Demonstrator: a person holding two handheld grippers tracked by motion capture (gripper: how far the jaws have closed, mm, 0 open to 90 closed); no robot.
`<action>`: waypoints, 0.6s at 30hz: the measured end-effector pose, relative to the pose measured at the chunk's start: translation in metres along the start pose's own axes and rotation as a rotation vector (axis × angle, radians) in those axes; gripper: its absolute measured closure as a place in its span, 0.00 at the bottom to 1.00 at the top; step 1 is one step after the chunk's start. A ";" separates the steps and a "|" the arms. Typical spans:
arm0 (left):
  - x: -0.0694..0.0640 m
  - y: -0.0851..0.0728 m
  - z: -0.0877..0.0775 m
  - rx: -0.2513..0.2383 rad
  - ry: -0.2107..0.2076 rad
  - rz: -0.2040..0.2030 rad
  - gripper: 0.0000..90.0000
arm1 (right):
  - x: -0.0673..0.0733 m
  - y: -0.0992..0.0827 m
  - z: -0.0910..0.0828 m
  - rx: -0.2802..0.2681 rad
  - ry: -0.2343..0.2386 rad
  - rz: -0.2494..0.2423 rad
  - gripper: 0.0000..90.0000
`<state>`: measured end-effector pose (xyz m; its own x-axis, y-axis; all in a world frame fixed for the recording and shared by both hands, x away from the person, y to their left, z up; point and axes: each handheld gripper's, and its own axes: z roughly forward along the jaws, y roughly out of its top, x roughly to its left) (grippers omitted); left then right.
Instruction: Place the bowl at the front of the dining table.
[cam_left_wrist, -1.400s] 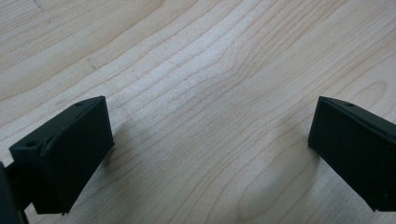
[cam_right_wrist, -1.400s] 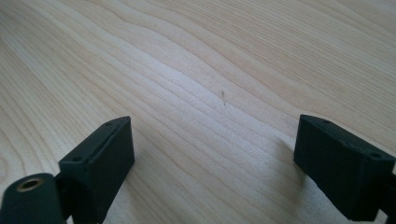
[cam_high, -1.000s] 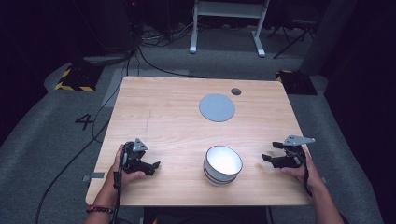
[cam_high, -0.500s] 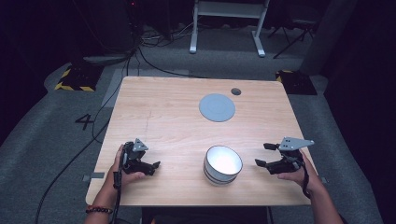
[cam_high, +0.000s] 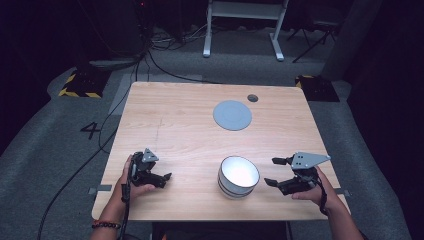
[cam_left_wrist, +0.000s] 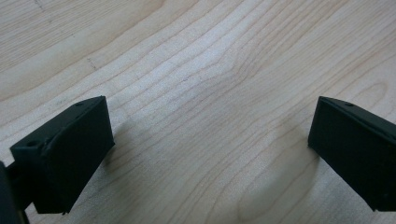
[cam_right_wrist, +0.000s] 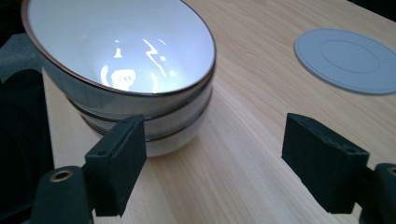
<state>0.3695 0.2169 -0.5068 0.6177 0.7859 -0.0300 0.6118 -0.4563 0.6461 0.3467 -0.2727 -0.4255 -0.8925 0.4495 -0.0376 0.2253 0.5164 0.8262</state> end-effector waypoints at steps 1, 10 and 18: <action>0.000 0.000 0.000 0.000 0.000 0.000 0.00 | 0.002 0.002 0.000 -0.003 0.007 -0.021 0.25; 0.000 0.000 0.000 0.000 0.002 0.001 0.00 | 0.016 0.011 0.001 -0.015 0.055 -0.052 0.25; 0.000 0.000 0.000 0.000 0.003 0.001 0.00 | 0.025 0.016 0.003 -0.031 0.086 -0.075 0.25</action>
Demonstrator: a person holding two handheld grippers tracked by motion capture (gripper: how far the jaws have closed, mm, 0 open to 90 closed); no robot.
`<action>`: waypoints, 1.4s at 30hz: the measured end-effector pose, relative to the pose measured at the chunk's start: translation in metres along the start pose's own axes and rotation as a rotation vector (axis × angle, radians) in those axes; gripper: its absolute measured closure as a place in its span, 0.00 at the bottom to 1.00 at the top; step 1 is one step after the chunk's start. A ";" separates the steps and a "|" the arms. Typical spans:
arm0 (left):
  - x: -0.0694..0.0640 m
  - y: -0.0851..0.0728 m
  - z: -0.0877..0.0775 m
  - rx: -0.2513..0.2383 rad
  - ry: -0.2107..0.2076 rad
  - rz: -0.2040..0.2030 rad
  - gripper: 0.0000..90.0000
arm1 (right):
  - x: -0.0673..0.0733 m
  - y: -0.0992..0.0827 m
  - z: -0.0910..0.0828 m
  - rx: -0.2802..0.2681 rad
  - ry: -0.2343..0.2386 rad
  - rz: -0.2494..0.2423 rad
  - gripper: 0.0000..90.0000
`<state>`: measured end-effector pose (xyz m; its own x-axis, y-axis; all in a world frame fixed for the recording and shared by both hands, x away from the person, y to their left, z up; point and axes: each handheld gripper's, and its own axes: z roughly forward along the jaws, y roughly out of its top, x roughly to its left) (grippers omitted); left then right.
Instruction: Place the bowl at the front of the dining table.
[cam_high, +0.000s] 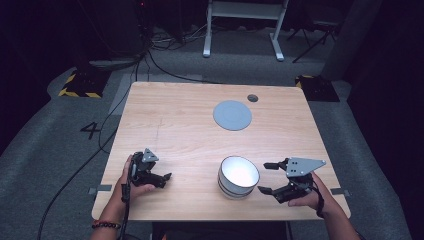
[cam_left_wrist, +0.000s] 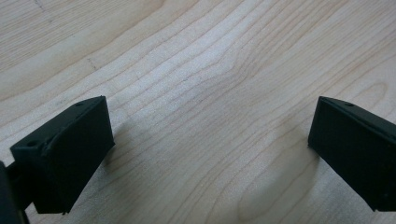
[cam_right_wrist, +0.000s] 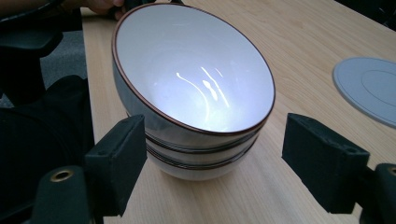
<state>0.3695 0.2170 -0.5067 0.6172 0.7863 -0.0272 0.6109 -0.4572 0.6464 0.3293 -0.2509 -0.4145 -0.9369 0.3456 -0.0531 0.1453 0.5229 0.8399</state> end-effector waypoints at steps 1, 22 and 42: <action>0.000 0.000 0.000 0.000 0.000 0.000 0.00 | 0.000 0.000 0.000 0.000 0.000 0.000 0.25; 0.000 0.000 0.000 0.000 0.000 0.000 0.00 | 0.014 0.016 0.016 0.000 0.085 -0.049 0.25; 0.000 0.000 0.000 0.000 0.000 0.000 0.00 | 0.013 0.030 0.048 0.085 0.218 -0.080 0.47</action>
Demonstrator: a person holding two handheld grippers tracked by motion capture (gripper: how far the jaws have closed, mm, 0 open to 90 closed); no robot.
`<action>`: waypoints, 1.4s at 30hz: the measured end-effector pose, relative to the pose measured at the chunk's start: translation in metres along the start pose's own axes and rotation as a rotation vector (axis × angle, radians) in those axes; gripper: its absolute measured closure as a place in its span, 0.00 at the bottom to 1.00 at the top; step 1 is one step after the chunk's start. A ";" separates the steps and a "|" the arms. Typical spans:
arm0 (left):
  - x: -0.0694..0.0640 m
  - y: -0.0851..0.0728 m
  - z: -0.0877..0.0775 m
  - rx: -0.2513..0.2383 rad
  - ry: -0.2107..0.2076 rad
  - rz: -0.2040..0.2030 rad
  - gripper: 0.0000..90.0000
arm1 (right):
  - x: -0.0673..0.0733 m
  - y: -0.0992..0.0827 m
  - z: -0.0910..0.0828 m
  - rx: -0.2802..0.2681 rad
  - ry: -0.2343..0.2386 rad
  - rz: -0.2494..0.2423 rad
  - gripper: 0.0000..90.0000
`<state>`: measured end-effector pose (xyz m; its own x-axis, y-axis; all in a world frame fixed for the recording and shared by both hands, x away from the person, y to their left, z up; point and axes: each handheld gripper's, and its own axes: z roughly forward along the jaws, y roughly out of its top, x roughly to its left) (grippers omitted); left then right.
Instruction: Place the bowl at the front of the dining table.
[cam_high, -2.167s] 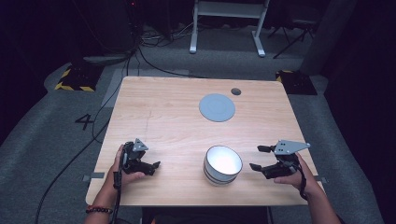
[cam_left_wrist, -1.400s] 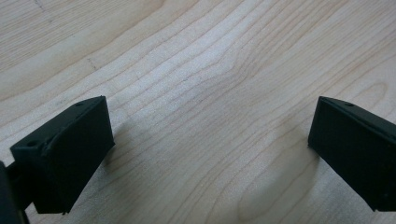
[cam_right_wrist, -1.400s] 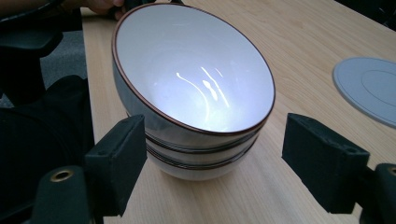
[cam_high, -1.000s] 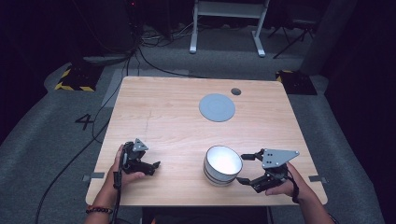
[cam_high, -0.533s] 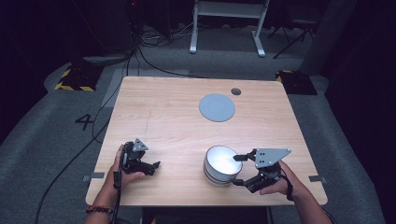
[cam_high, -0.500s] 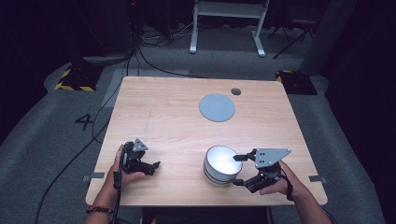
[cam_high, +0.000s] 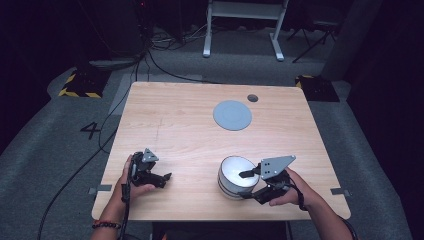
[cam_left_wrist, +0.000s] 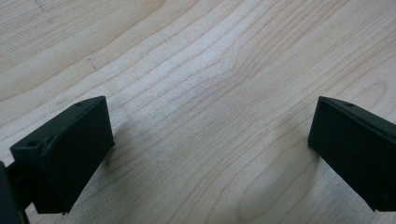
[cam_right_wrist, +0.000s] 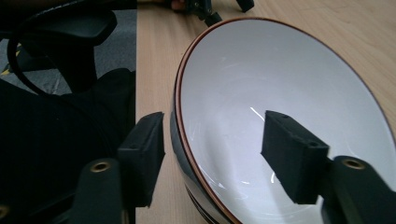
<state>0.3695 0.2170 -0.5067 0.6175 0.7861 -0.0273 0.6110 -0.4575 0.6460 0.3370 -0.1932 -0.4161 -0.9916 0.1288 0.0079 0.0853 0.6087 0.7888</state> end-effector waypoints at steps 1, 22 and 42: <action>0.000 0.000 0.000 0.000 0.000 0.000 0.00 | 0.000 0.000 0.001 0.006 0.009 0.000 0.50; -0.001 0.000 0.000 -0.005 0.007 -0.009 0.00 | -0.001 0.006 0.011 0.052 0.114 0.005 0.81; -0.001 0.000 0.000 -0.005 0.007 -0.008 0.00 | 0.005 0.015 0.009 0.056 0.109 -0.059 0.92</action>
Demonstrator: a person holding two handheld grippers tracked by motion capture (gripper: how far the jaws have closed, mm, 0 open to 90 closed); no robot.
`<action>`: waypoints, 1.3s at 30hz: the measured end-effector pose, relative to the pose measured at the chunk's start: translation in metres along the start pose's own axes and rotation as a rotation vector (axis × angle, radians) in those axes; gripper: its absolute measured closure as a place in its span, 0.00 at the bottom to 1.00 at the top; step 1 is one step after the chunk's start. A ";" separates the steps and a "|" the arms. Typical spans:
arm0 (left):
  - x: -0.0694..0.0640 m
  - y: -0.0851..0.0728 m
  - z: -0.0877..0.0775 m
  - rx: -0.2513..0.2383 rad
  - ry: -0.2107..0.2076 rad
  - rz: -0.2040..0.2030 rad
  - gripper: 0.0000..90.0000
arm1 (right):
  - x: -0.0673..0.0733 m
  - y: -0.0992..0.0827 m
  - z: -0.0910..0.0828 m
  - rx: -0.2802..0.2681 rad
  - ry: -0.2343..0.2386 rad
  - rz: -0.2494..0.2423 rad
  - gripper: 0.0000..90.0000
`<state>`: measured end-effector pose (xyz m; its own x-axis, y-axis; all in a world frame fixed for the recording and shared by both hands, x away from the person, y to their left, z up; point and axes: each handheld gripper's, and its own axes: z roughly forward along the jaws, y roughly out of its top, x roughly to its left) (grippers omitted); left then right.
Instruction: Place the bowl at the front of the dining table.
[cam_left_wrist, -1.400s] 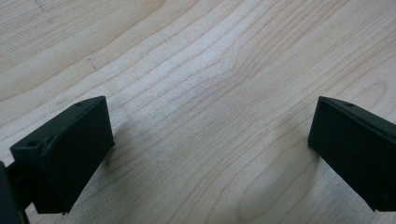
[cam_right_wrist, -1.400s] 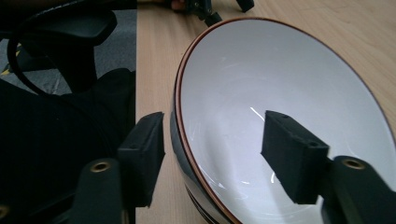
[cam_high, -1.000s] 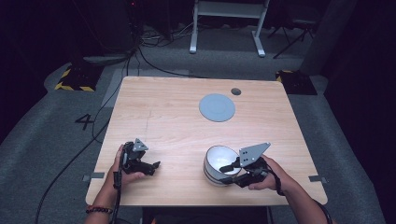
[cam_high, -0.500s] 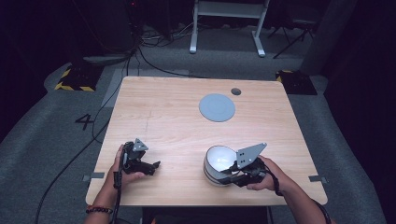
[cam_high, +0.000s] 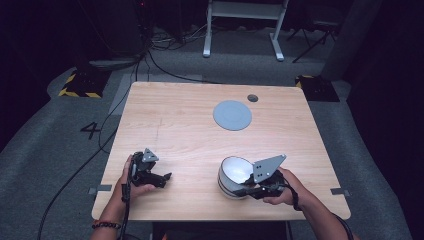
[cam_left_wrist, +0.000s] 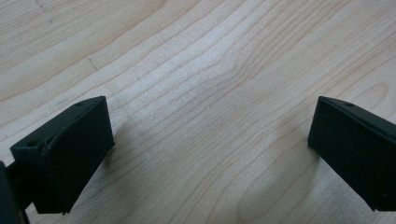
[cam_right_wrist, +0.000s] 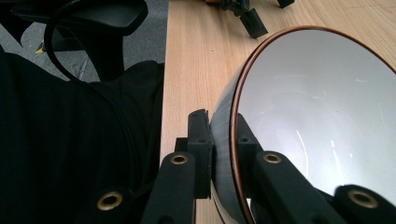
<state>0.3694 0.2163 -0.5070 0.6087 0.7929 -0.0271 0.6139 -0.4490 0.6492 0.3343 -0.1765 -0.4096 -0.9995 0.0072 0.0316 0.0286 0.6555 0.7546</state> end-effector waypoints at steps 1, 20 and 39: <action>0.000 0.000 0.000 0.000 0.000 -0.001 0.00 | 0.000 0.000 0.000 -0.003 0.000 0.001 0.92; 0.000 0.000 0.000 0.000 0.000 0.000 0.00 | -0.002 0.002 -0.015 -0.097 -0.015 0.051 0.92; -0.001 0.000 0.000 0.001 0.001 -0.007 0.00 | -0.009 0.008 -0.035 -0.128 -0.089 0.028 0.92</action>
<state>0.3692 0.2158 -0.5070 0.6038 0.7966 -0.0304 0.6187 -0.4442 0.6480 0.3441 -0.1979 -0.3807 -0.9955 0.0945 -0.0001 0.0524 0.5527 0.8317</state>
